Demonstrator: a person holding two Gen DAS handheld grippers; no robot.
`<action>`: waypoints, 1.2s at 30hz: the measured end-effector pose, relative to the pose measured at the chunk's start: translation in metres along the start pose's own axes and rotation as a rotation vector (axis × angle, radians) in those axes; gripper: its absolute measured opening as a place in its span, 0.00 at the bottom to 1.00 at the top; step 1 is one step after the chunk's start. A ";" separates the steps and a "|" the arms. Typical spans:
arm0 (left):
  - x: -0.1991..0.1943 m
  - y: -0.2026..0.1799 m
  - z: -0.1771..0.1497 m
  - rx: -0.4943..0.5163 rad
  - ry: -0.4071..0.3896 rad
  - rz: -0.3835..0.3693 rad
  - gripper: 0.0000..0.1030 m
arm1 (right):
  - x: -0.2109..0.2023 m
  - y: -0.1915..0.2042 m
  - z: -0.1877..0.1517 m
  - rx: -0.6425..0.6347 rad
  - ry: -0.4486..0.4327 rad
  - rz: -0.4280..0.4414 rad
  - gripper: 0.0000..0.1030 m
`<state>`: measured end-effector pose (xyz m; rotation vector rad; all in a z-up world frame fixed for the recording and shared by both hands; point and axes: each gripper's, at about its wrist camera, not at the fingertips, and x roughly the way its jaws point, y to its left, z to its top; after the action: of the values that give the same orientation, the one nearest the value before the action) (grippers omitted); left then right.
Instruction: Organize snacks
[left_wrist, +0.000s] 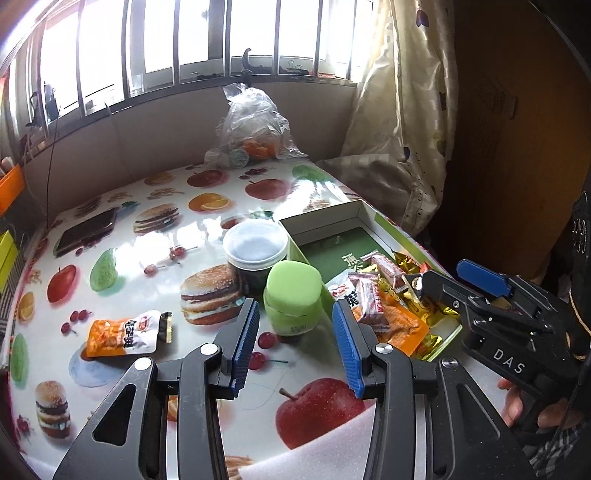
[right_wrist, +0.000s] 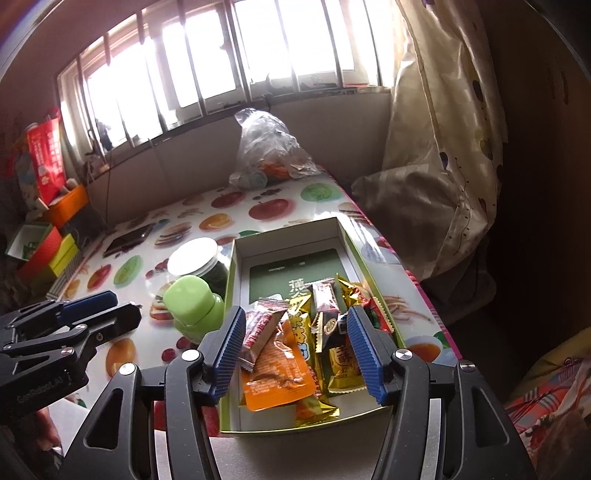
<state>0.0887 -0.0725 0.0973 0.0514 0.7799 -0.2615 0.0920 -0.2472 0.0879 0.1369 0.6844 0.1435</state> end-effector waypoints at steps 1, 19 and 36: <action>-0.002 0.004 -0.001 -0.005 -0.002 0.001 0.42 | -0.001 0.004 0.001 -0.005 -0.004 0.005 0.55; -0.025 0.076 -0.019 -0.111 -0.007 0.094 0.42 | 0.020 0.094 0.003 -0.168 0.031 0.148 0.55; -0.031 0.189 -0.064 -0.355 0.031 0.209 0.42 | 0.096 0.218 -0.013 -0.483 0.199 0.334 0.55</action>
<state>0.0707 0.1255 0.0642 -0.1974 0.8348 0.0778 0.1380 -0.0154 0.0566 -0.2325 0.8024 0.6433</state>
